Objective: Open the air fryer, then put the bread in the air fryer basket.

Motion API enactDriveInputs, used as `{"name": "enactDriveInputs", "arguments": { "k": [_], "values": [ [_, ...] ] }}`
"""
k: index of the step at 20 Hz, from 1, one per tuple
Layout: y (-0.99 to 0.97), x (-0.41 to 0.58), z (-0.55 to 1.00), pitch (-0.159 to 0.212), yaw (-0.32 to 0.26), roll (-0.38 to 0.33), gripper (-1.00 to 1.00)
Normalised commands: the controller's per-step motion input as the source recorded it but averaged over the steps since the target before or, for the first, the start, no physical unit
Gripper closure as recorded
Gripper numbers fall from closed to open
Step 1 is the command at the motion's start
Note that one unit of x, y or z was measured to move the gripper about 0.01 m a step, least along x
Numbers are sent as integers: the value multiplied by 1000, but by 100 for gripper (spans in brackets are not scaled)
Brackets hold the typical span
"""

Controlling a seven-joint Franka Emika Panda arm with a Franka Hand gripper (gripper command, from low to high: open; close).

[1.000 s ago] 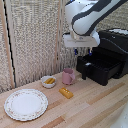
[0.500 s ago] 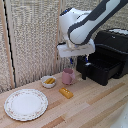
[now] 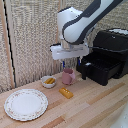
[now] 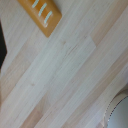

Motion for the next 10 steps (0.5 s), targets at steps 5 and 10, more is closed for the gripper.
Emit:
{"name": "enactDriveInputs", "arguments": {
  "k": [5,10],
  "values": [
    [-39,-105,0,109,145,151,-100],
    [-223,-40,-59,98,190,-55,-100]
  ]
}}
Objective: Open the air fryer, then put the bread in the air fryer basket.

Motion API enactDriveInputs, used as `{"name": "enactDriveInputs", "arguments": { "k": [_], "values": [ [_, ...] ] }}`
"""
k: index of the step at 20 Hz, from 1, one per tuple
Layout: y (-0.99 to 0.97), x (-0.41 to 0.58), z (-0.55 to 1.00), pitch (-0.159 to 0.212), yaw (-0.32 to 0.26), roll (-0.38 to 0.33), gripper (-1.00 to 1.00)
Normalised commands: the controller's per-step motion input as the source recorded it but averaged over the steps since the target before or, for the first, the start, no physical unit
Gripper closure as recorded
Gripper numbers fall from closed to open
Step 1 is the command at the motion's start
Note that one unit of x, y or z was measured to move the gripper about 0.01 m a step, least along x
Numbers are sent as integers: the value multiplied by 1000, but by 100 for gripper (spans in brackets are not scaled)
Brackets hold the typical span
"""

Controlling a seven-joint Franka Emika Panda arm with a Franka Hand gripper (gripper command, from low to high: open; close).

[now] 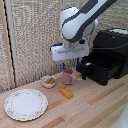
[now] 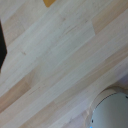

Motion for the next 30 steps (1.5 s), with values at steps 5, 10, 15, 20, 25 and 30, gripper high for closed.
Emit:
{"name": "enactDriveInputs", "arguments": {
  "k": [5,10,15,20,25,30],
  "values": [
    [-163,7,-238,14,244,-27,-100],
    [-90,63,-379,-68,214,37,-100],
    [-44,0,-353,-103,107,63,-100],
    [0,-1,-477,-114,57,72,-100],
    [-55,-2,-352,-49,27,47,-100],
    [-45,0,-365,-33,18,66,-100]
  ]
}}
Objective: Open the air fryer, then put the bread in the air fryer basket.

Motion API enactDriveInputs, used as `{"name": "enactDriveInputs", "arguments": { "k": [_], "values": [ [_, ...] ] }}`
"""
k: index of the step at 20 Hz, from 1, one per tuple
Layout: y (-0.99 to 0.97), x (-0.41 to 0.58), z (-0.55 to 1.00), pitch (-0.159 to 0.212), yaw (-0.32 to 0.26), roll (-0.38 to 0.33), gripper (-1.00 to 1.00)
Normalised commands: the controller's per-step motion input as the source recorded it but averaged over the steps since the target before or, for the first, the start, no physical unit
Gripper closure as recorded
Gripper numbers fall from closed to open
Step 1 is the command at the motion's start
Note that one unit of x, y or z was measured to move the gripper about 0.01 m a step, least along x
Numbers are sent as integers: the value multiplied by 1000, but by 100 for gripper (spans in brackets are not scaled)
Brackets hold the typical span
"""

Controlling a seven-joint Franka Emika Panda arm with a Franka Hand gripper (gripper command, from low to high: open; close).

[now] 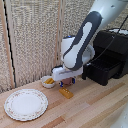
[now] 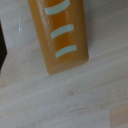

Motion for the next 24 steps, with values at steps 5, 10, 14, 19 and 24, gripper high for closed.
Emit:
{"name": "enactDriveInputs", "arguments": {
  "k": [5,10,14,19,24],
  "values": [
    [-67,0,-385,-2,15,27,-100],
    [-43,0,-336,7,3,22,100],
    [-81,11,-135,15,2,55,100],
    [-5,-7,0,-1,7,11,100],
    [77,50,8,12,6,-3,100]
  ]
}}
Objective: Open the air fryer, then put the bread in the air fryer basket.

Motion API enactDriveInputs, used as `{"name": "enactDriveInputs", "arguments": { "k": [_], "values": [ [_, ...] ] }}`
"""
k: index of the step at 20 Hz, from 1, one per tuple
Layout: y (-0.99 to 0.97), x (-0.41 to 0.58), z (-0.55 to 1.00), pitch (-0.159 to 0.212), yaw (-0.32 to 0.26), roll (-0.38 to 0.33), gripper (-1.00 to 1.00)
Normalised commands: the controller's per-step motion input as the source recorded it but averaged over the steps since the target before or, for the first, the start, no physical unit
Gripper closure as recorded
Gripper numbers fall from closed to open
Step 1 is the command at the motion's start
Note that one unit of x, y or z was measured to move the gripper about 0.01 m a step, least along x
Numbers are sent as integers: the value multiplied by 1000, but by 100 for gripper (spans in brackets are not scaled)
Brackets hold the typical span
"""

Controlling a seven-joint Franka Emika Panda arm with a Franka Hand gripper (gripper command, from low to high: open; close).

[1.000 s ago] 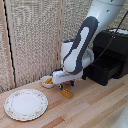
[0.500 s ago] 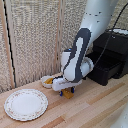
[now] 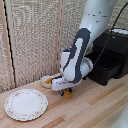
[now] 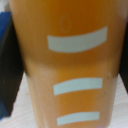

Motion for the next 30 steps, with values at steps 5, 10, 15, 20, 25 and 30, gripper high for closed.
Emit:
{"name": "enactDriveInputs", "arguments": {
  "k": [5,10,15,20,25,30],
  "values": [
    [284,101,885,-2,-107,-47,100],
    [281,125,999,-7,-156,-80,100],
    [174,344,988,-1,-131,-96,100],
    [18,506,909,-1,-173,-135,100],
    [-151,452,907,-2,-164,-101,100],
    [-449,365,813,0,-174,-60,100]
  ]
}}
